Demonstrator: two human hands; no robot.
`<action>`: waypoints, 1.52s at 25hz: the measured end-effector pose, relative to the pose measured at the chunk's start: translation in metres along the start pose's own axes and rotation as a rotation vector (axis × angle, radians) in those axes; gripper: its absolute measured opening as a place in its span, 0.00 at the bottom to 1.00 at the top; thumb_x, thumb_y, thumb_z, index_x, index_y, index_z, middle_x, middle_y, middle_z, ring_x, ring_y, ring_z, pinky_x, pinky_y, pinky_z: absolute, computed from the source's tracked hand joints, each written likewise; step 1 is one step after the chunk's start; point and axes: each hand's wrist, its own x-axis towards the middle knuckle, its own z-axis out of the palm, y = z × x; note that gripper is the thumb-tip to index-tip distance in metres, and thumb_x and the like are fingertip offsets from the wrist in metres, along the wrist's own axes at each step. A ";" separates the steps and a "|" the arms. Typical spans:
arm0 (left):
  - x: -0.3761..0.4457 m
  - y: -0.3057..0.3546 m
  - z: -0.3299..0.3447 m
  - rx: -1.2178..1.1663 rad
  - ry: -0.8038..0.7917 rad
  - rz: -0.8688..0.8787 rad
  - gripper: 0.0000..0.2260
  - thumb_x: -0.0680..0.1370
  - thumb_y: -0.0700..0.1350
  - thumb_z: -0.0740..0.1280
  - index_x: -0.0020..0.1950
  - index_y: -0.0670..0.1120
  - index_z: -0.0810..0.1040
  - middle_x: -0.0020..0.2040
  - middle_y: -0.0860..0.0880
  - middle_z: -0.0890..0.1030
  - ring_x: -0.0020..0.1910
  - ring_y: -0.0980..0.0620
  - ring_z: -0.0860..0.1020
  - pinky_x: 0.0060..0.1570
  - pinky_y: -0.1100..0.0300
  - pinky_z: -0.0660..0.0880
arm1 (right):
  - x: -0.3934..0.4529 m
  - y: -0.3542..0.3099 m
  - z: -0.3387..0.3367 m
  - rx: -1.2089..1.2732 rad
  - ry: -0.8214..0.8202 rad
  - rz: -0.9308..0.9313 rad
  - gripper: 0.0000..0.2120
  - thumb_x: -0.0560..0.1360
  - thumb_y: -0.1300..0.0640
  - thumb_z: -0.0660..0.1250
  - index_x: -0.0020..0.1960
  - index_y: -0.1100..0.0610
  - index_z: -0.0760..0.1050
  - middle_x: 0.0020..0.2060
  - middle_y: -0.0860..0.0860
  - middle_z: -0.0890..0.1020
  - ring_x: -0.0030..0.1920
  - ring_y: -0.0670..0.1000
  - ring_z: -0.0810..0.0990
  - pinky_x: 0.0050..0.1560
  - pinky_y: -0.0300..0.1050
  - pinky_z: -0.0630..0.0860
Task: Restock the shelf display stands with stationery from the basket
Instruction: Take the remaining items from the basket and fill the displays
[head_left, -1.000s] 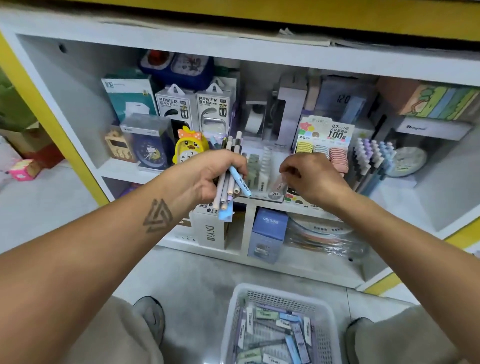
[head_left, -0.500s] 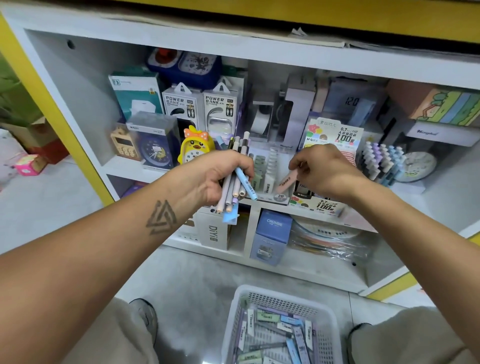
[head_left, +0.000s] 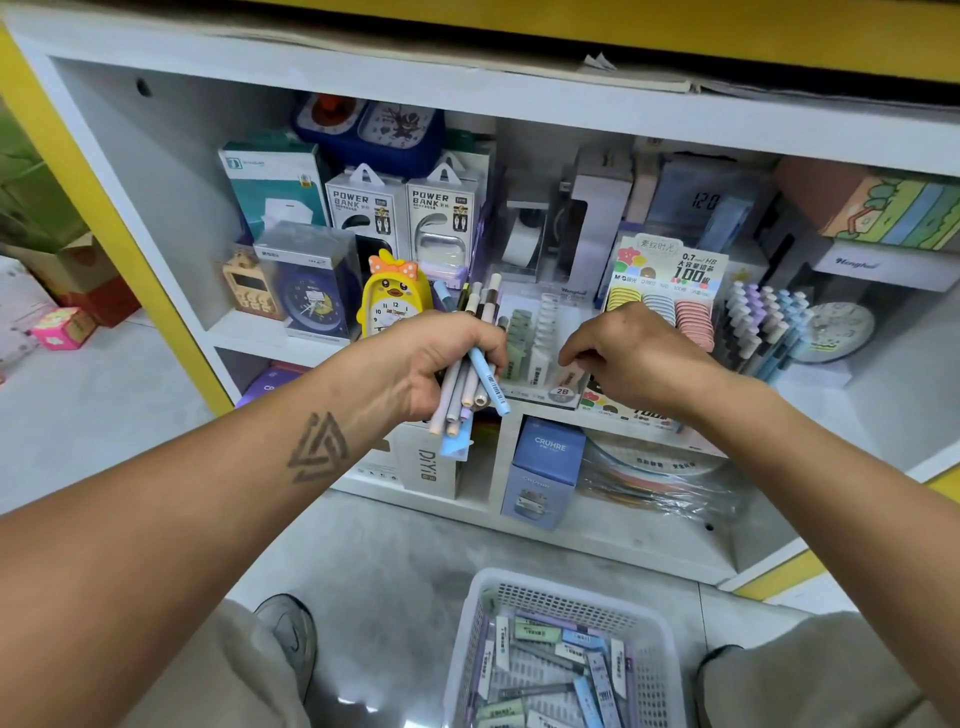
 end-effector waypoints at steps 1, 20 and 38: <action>-0.001 0.000 0.000 -0.008 -0.006 -0.001 0.06 0.68 0.31 0.65 0.35 0.40 0.73 0.32 0.42 0.72 0.32 0.45 0.72 0.23 0.61 0.71 | 0.000 0.001 0.000 0.028 0.001 0.022 0.17 0.79 0.66 0.63 0.61 0.50 0.80 0.54 0.53 0.82 0.51 0.55 0.81 0.52 0.48 0.81; -0.004 0.004 0.025 -0.215 -0.216 0.045 0.02 0.76 0.40 0.68 0.43 0.42 0.78 0.35 0.43 0.79 0.30 0.49 0.77 0.27 0.62 0.73 | 0.001 0.002 -0.027 1.546 0.233 0.415 0.06 0.77 0.71 0.67 0.53 0.66 0.79 0.40 0.62 0.84 0.30 0.50 0.81 0.31 0.37 0.78; -0.006 0.025 -0.028 -0.275 0.012 0.083 0.03 0.74 0.34 0.61 0.45 0.40 0.73 0.33 0.39 0.79 0.27 0.48 0.80 0.25 0.64 0.74 | 0.019 -0.011 -0.034 1.113 0.537 0.128 0.04 0.77 0.69 0.70 0.50 0.62 0.80 0.39 0.58 0.83 0.37 0.53 0.86 0.43 0.40 0.83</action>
